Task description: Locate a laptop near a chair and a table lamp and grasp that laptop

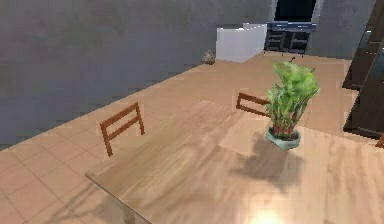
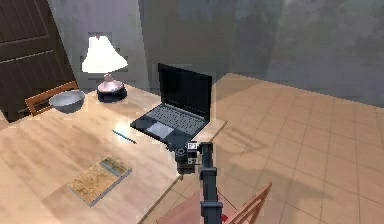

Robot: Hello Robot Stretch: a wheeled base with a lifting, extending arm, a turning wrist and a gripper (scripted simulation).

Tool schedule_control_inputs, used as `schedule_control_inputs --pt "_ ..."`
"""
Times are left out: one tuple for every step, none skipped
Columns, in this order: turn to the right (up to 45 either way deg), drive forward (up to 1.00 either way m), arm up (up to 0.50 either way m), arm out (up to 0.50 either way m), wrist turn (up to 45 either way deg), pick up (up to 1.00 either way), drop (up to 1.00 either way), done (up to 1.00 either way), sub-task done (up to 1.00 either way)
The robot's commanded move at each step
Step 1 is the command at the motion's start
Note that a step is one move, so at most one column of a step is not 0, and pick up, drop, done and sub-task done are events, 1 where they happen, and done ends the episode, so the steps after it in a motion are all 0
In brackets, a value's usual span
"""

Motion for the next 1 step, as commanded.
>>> schedule_control_inputs --pt "0.0 0.0 0.0 0.0 0.0 1.0 0.0 0.0 0.0"
